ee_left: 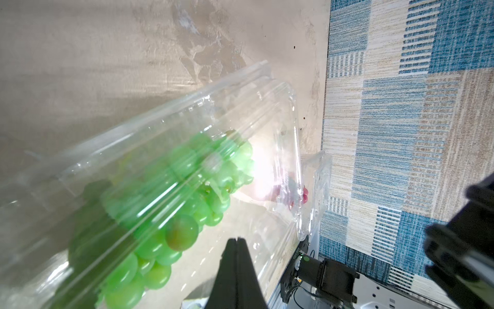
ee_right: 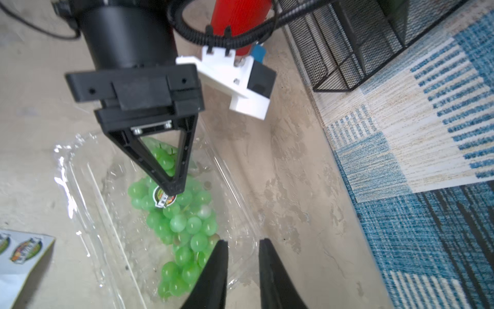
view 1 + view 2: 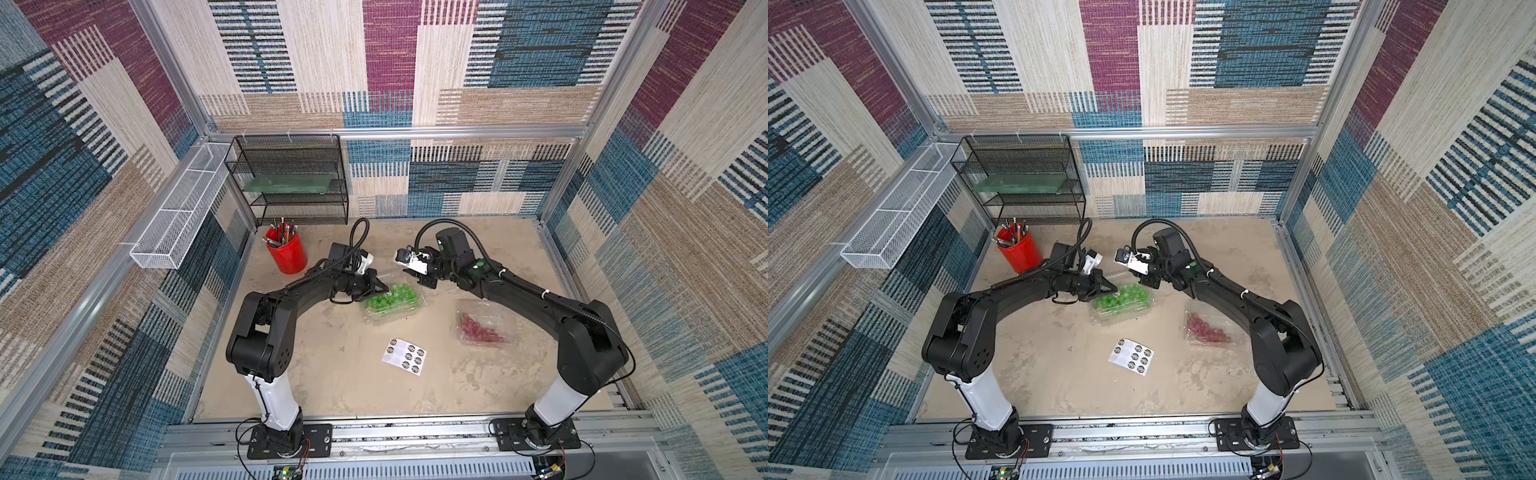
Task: Label fruit boxes
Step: Stick the label on the fruit box.
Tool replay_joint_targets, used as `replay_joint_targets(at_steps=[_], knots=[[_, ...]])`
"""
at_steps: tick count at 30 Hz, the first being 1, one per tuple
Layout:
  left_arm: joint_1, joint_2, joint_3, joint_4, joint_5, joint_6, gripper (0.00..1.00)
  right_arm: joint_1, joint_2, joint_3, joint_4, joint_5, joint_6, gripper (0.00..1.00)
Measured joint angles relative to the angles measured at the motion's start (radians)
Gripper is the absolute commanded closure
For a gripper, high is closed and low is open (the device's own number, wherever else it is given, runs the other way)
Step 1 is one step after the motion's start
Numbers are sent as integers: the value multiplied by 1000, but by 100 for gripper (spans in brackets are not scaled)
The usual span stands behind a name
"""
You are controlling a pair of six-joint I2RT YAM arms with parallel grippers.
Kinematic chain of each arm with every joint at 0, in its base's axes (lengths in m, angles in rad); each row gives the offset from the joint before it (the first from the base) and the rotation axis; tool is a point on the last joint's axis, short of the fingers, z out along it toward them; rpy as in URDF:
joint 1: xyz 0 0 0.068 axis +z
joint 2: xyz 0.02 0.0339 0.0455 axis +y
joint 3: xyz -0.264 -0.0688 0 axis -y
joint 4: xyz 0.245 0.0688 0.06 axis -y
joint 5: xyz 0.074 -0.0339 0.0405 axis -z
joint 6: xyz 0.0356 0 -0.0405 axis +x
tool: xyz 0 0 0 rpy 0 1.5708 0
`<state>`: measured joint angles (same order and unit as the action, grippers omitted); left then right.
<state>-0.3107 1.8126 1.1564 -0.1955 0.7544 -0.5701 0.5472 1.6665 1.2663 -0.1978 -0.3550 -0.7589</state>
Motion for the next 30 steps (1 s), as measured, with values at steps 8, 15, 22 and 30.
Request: replay_joint_targets(at_steps=[8,15,22,30], knots=[[-4,-48,11,-81,-73,40,100,-19,-25,-36,36,-125,266,74],[8,-126,2,-132,-123,62,100,2,14,33,-3,-182,519,79],[20,-171,-35,-127,-122,60,100,36,146,187,-142,-249,684,90],[37,-170,-84,-127,-127,57,100,77,234,246,-230,-262,759,88]])
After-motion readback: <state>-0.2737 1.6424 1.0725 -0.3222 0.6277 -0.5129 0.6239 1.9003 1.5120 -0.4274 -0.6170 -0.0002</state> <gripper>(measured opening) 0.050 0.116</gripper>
